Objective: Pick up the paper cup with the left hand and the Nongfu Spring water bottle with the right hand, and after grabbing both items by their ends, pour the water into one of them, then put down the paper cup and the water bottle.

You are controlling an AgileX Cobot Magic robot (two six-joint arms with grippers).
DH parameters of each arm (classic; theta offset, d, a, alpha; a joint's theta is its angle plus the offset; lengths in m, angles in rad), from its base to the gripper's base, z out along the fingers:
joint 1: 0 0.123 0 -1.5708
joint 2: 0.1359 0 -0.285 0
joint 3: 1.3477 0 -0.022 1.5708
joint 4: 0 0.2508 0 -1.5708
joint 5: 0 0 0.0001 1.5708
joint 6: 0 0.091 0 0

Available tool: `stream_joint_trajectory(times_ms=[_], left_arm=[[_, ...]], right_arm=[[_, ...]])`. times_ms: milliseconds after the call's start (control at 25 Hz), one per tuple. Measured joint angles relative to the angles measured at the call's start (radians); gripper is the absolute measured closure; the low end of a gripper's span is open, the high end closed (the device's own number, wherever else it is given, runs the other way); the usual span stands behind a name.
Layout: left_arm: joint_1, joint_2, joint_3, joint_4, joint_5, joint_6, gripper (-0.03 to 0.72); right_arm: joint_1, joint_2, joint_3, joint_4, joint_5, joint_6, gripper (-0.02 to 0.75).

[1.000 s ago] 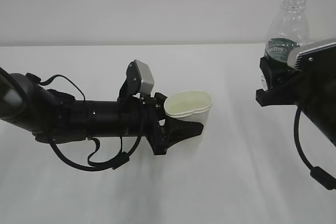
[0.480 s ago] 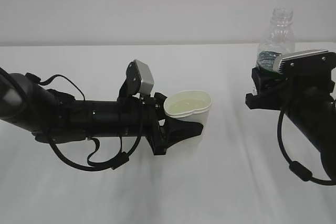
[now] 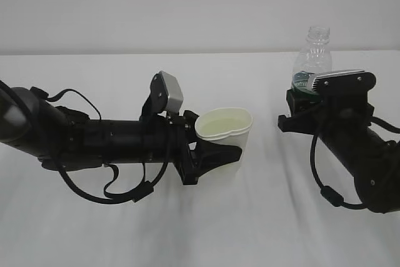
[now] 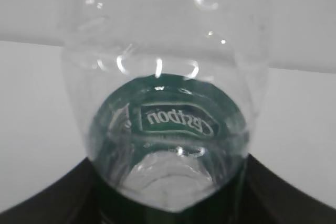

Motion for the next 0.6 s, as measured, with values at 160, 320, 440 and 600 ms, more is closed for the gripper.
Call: stream_joint_trajectory(times_ms=[160, 320, 440, 600], left_arm=[[0.000, 0.000, 0.000, 0.000, 0.000, 0.000, 0.250], [0.000, 0.000, 0.000, 0.000, 0.000, 0.002, 0.250], [0.000, 0.000, 0.000, 0.000, 0.000, 0.002, 0.250], [0.000, 0.000, 0.000, 0.002, 0.000, 0.002, 0.250]], right_arm=[[0.000, 0.044, -0.021, 0.016, -0.002, 0.002, 0.334], [0.000, 0.096, -0.030, 0.051, -0.002, 0.037, 0.334], [0.000, 0.125, -0.035, 0.063, -0.002, 0.052, 0.335], [0.000, 0.144, -0.051, 0.079, -0.010, 0.056, 0.335]])
